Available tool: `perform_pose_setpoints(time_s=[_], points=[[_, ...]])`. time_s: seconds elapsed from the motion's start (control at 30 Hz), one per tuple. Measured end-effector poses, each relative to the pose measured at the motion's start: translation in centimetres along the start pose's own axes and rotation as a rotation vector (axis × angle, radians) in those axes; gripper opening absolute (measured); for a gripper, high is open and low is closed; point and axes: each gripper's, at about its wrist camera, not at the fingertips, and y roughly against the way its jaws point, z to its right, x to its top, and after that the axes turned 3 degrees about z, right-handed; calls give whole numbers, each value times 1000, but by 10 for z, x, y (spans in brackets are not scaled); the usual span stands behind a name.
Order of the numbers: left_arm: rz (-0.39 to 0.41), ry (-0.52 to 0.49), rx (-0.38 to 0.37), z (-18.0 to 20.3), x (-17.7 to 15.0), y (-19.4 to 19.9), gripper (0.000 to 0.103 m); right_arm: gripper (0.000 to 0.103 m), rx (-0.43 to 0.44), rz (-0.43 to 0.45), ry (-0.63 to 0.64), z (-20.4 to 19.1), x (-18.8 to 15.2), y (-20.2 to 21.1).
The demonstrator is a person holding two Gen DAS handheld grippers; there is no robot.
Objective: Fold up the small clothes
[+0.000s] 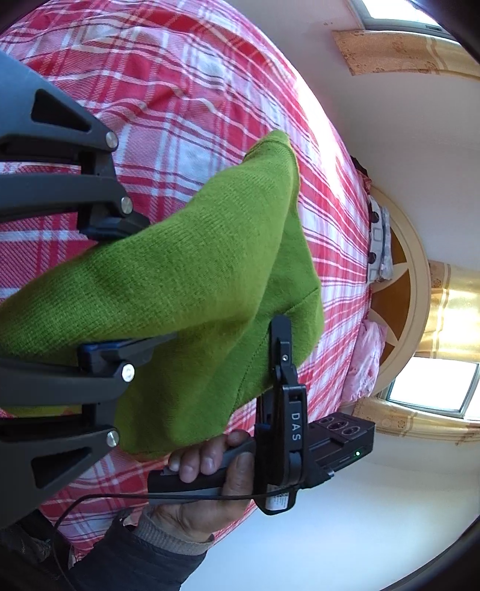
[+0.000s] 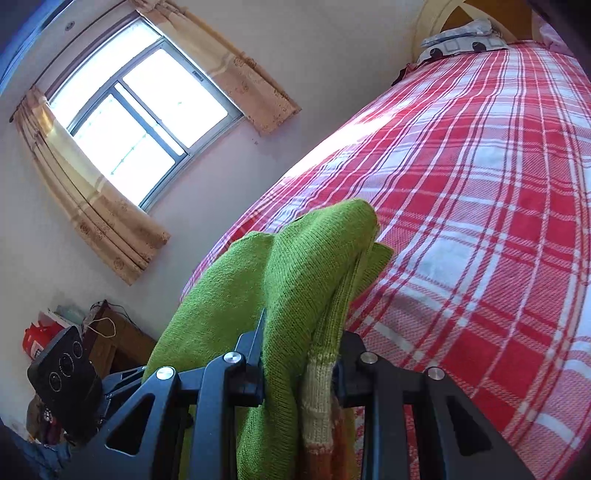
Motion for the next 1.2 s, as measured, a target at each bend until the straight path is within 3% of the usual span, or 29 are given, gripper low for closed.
perform_pose_setpoints(time_s=[0.33, 0.8, 0.93, 1.0, 1.13, 1.2], points=[[-26, 22, -3, -9, -17, -9, 42, 28, -26, -17, -25, 15, -3, -9], [-62, -68, 70, 4, -21, -5, 74, 29, -77, -26, -74, 39, -16, -11], [-28, -128, 114, 10, -18, 11, 84, 35, -97, -20, -69, 38, -17, -8], [0, -148, 137, 11, -16, 18, 98, 43, -105, -11, -82, 39, -17, -2], [73, -129, 165, 4, -6, 32, 100, 43, -163, 72, -51, 26, -17, 32], [99, -96, 197, -4, 0, 29, 103, 43, -105, 106, -39, 11, -20, 52]])
